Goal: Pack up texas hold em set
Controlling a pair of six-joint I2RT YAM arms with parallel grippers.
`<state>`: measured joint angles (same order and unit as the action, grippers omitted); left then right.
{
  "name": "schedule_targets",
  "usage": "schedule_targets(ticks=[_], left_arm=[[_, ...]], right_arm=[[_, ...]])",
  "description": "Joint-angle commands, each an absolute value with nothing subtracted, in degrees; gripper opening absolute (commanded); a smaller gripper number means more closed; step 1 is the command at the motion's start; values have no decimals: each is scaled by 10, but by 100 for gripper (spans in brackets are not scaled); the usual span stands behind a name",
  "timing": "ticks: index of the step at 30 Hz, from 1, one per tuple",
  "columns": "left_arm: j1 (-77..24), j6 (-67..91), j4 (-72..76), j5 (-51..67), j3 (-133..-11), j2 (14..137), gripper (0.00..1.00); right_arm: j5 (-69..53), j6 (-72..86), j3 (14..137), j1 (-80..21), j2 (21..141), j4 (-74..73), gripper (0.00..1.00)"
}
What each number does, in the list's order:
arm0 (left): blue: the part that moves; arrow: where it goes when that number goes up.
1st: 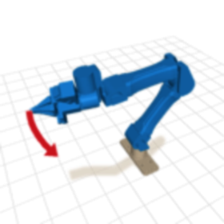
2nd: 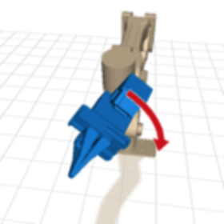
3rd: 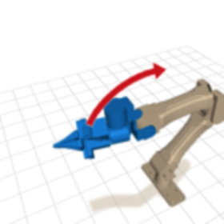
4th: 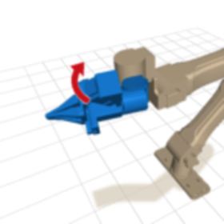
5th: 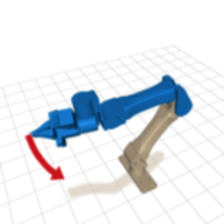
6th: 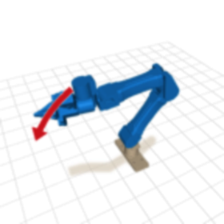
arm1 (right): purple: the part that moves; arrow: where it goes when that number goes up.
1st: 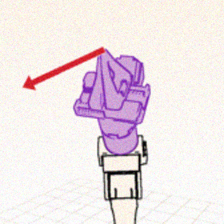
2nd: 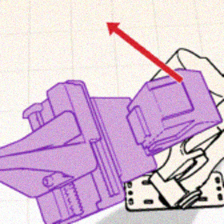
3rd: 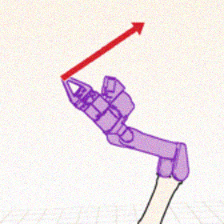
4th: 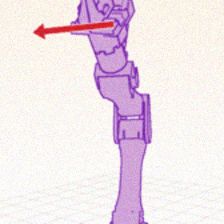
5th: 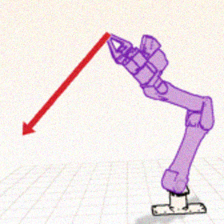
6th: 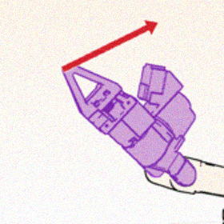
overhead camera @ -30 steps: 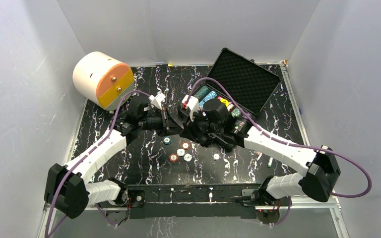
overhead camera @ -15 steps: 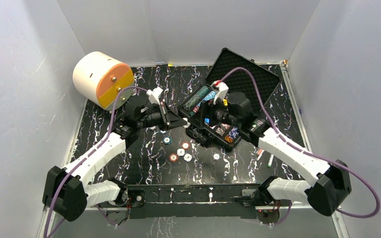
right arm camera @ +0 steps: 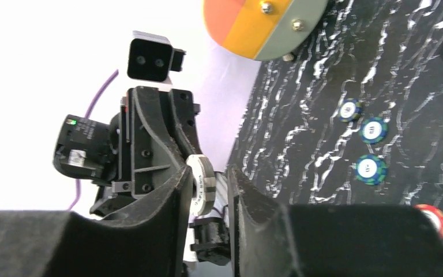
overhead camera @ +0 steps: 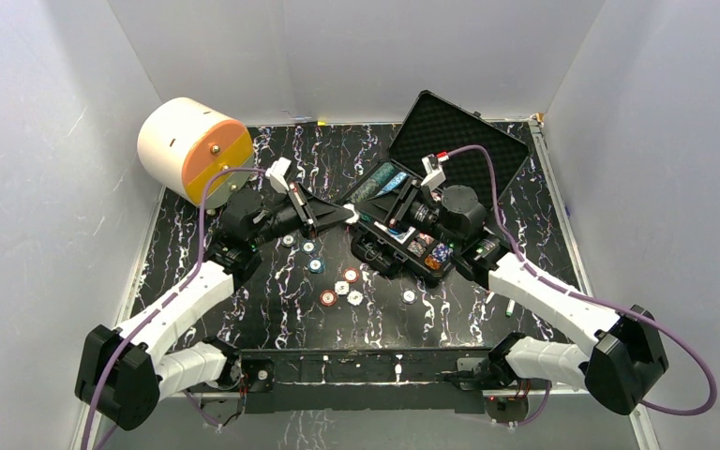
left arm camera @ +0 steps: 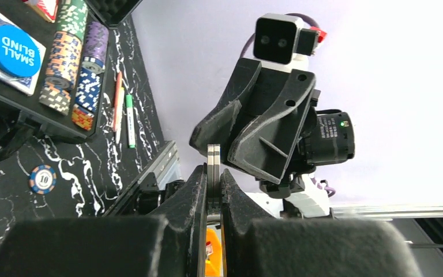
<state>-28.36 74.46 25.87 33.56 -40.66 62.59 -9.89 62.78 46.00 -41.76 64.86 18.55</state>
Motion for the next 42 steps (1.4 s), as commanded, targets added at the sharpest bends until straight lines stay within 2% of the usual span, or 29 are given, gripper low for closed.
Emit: schedule_targets(ticks=[1, 7, 10, 14, 15, 16, 19, 20, 22, 26, 31, 35, 42], left_arm=[[-286, 779, 319, 344, -404, 611, 0], [-286, 796, 356, 352, -401, 629, 0], [-286, 799, 373, 353, -399, 631, 0], [-286, 787, 360, 351, -399, 630, 0], [-286, 781, 354, 349, -397, 628, 6], [-286, 776, 346, 346, -396, 625, 16], [-286, 744, 300, 331, -399, 616, 64], [-286, 725, 273, 320, -402, 610, 72], [-284, 679, 179, 275, -417, 595, 80], [-285, 602, -86, 68, -463, 528, 85], [-285, 535, -205, -91, -493, 479, 89], [-285, 501, -217, -120, -507, 484, 91], [-285, 498, -220, -103, -508, 516, 91]], right_arm=[[-119, 672, 459, -419, 650, 284, 33], [-174, 670, 470, -418, 670, 291, 31], [-193, 666, 469, -411, 671, 288, 23], [-211, 650, 476, -390, 668, 271, 4], [-215, 643, 478, -382, 668, 265, 0], [-220, 635, 481, -374, 668, 261, 0], [-227, 565, 501, -353, 668, 231, 0], [-229, 524, 511, -347, 669, 212, 0], [-231, 411, 538, -331, 672, 152, 0], [-198, 157, 605, -320, 697, -43, 0], [-169, -9, 654, -321, 734, -213, 0], [-154, -67, 622, -326, 727, -228, 0], [-131, -128, 611, -345, 754, -289, 0]])
